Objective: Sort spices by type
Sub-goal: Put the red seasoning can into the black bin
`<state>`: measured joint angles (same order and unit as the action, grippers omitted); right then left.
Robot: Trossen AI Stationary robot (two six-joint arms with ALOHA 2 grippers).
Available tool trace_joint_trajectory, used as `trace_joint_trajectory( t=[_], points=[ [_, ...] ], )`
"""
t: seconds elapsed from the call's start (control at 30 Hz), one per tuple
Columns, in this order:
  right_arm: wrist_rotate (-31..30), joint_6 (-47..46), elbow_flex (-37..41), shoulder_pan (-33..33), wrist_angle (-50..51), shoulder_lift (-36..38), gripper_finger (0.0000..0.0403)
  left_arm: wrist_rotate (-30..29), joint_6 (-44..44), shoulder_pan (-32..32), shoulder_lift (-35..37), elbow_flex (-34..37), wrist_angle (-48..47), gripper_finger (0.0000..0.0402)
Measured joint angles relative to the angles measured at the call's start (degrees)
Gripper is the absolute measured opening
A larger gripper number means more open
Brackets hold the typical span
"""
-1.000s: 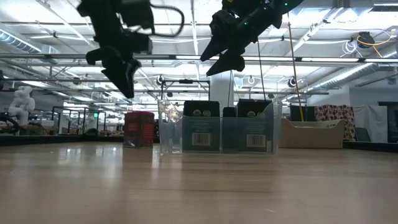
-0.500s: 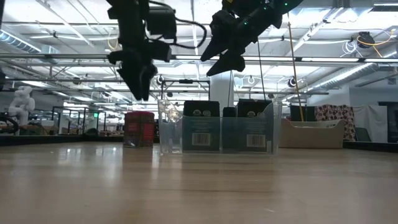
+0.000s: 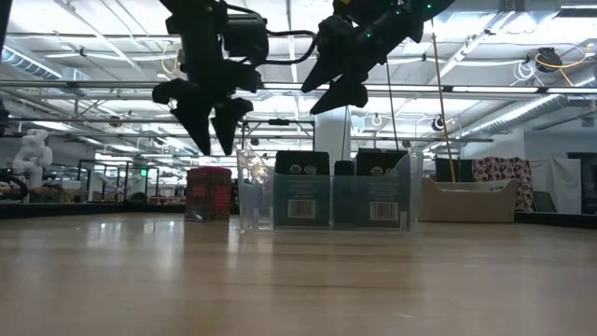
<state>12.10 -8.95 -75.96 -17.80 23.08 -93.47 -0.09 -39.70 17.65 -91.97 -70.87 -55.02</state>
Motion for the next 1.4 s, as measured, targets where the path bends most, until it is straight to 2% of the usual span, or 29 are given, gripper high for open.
trace_joint_trajectory(
  t=[0.9,1.1,1.4],
  points=[
    [0.0,0.7,0.0,0.0,0.0,0.0,0.0302,-0.4,1.6,0.0,-1.2,0.3,1.9,0.0265],
    [0.0,0.6,0.0,0.0,0.1,0.0,0.0302,-0.1,-0.5,0.0,-2.0,0.3,1.8,0.0265],
    [0.0,0.3,0.0,0.0,0.7,0.0,0.0302,-0.2,-8.0,0.0,-2.1,0.4,-0.6,0.0265]
  ],
)
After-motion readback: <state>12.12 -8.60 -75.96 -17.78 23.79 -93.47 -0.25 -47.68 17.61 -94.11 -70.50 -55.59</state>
